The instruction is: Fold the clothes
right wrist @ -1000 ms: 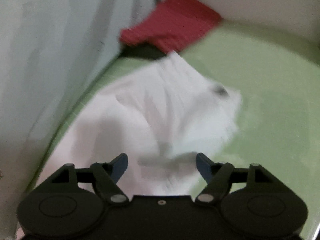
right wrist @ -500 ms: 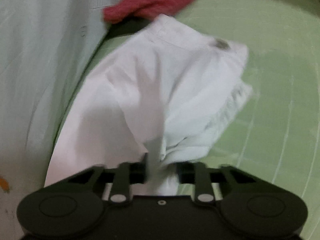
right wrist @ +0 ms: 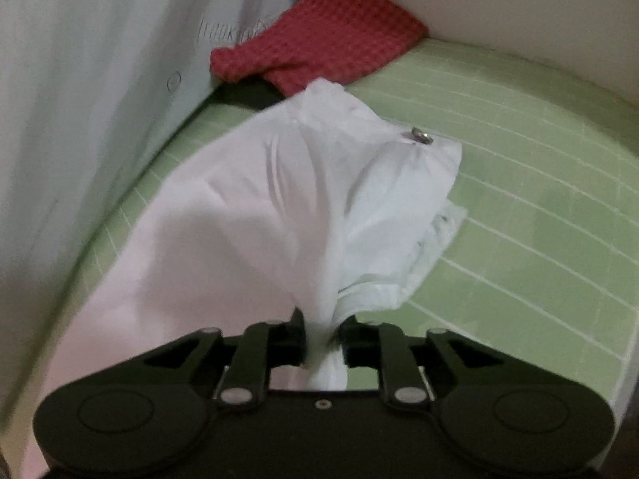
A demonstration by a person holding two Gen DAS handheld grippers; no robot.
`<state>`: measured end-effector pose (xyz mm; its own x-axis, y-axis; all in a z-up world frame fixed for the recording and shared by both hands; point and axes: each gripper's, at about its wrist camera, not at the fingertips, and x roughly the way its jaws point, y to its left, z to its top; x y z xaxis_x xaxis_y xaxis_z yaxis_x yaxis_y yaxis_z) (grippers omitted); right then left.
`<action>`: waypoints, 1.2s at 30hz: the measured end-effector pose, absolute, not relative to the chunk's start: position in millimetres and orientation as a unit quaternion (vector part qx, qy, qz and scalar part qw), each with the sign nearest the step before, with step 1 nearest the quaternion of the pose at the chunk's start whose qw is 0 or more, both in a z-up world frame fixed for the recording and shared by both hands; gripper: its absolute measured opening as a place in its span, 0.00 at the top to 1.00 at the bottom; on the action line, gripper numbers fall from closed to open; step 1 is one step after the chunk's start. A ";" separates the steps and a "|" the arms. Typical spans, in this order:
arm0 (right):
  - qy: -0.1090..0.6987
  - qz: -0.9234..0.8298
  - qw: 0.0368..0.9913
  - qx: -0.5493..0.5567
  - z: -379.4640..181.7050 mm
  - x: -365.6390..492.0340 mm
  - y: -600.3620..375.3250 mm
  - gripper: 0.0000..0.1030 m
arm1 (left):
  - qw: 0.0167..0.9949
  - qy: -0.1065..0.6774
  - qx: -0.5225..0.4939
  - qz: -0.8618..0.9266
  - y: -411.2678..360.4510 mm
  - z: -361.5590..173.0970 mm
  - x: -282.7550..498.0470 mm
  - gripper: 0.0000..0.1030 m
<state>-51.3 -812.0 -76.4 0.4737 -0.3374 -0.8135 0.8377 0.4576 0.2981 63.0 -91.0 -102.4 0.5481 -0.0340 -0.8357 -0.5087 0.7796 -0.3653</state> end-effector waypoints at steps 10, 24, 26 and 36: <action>0.375 -0.304 0.787 0.384 -75.3 -62.7 -737.0 0.47 | 0.840 0.444 -0.293 0.109 -71.8 -84.1 26.1 0.62; 0.384 -0.237 0.773 0.445 -98.5 -73.1 -656.2 0.38 | 0.852 0.466 -0.235 0.037 -71.1 -87.8 47.2 0.87; 0.384 -0.223 0.777 0.445 -99.0 -70.2 -648.2 0.85 | 0.854 0.470 -0.222 0.030 -72.5 -85.7 50.3 0.94; 0.352 -0.195 0.821 0.404 -35.4 -53.5 -638.6 0.98 | 0.867 0.438 -0.238 0.008 -71.0 -38.1 62.0 0.99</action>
